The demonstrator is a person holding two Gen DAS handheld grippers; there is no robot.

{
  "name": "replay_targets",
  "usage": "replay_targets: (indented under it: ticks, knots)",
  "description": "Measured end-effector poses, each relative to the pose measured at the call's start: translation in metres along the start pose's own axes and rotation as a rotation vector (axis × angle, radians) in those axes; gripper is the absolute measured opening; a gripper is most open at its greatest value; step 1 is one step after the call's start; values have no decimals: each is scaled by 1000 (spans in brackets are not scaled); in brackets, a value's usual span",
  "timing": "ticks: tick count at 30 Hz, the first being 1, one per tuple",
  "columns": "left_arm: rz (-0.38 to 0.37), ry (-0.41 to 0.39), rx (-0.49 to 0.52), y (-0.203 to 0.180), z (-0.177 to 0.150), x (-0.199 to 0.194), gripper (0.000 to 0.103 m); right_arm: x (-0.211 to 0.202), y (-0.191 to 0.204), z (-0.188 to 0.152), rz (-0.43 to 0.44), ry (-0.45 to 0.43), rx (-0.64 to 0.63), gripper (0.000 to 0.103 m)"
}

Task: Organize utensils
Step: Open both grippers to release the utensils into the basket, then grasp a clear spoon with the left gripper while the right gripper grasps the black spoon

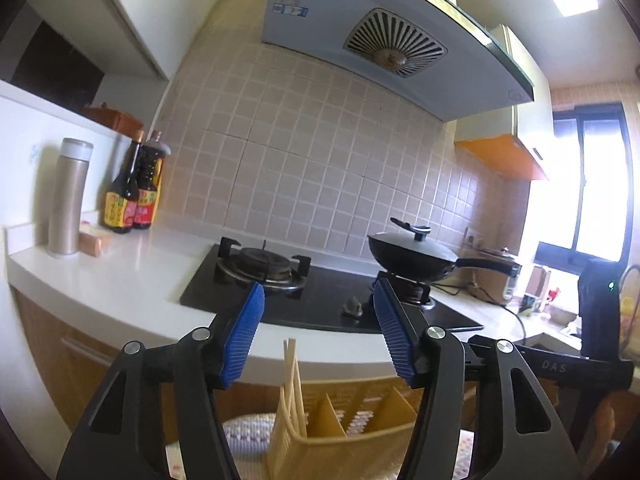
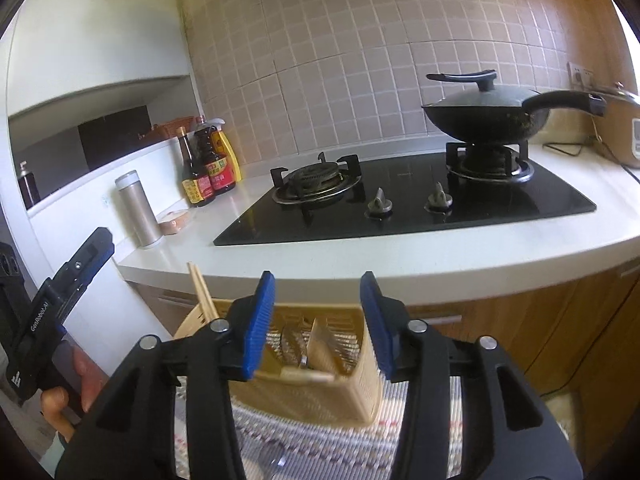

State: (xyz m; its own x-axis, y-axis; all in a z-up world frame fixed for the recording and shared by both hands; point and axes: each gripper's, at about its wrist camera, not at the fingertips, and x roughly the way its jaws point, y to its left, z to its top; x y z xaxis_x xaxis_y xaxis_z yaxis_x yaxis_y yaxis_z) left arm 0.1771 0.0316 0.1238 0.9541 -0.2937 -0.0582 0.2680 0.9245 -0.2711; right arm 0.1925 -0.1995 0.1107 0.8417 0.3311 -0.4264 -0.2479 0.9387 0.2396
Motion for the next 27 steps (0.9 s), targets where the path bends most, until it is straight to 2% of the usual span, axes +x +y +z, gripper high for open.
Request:
replay_targets:
  ticks: [5,12,16,21,24,27]
  knots:
    - [-27,75,-26,0,10,-29,58,-25,5,-6,-32,46,39,41]
    - [-48,295,-12,-5,4,-50,58,-53,34,-29,-77,202,-21,41]
    - [-27,404,19,-4,-15,-59,58,-59,44,-53,-100,313,-45,41]
    - [-12,526,22,2,-41,-66,58,-62,34,-89,-101,450,4,41]
    - [-24,621,9,7,-63,-68,56,-65,21,-114,-109,521,53,41]
    - [-68,737,24,5,-93,-71,48,-69,11,-138,-109,590,93,41]
